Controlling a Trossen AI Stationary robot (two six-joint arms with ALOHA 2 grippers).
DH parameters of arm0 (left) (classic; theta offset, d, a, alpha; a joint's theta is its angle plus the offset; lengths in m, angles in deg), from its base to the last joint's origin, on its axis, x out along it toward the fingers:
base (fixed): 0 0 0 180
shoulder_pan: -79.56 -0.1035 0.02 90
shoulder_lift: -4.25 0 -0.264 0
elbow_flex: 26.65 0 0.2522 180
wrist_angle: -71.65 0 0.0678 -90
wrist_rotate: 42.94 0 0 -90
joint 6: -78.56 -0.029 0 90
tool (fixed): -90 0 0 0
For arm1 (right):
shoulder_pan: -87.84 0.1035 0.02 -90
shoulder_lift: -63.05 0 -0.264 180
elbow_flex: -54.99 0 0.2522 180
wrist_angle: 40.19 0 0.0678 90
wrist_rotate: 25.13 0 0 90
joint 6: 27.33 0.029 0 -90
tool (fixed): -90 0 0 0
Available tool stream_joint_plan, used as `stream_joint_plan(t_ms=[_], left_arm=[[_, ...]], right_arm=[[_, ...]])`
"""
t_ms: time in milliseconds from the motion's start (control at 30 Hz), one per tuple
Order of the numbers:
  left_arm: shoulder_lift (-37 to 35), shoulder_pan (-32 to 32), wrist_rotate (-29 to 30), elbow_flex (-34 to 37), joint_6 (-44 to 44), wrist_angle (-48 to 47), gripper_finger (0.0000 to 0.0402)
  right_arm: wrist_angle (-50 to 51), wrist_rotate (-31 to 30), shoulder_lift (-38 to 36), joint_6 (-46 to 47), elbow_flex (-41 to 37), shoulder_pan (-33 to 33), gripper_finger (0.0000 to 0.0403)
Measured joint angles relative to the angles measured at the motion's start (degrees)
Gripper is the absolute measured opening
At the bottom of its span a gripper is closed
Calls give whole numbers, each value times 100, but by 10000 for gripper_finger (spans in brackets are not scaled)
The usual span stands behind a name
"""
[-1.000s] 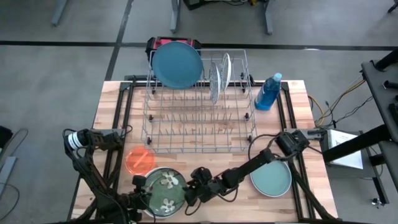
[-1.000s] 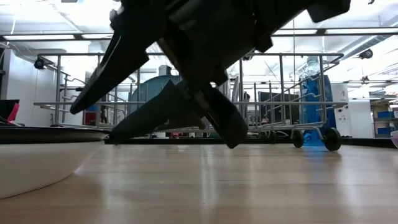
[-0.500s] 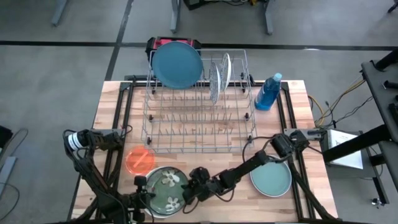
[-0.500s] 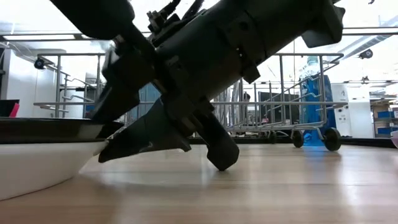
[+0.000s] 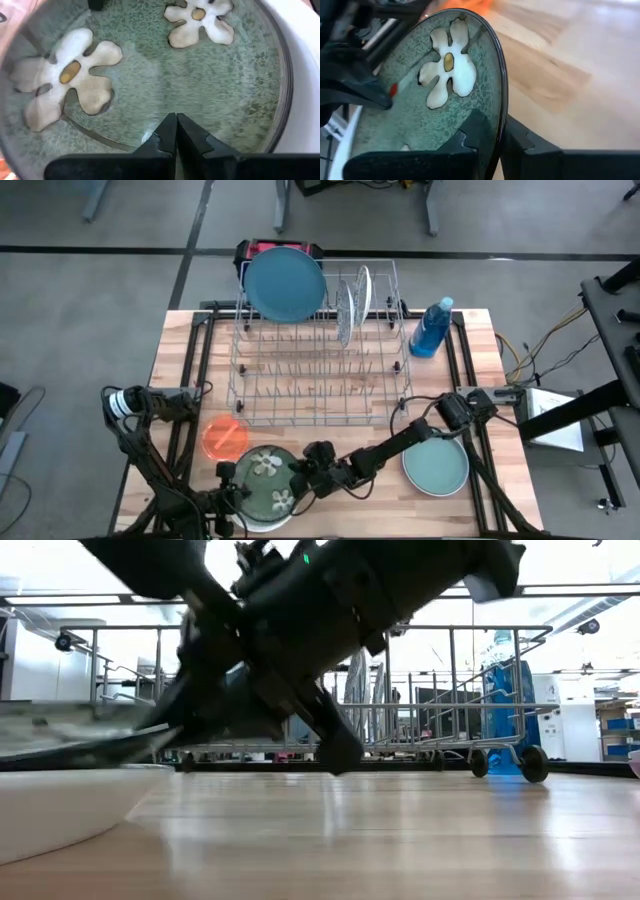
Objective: Sort dishes
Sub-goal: Put the green plate in the dish rack
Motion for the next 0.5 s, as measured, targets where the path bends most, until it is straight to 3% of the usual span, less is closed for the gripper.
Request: stream_joint_plan(t_ms=[233, 500], left_arm=[[-371, -7, 83, 13, -3, -140, 0], [-995, 15, 725, 5, -145, -129, 0]], right_arm=[[-2, -24, -17, -598, 287, 20, 8], [44, -111, -17, -948, 478, 6, 2]])
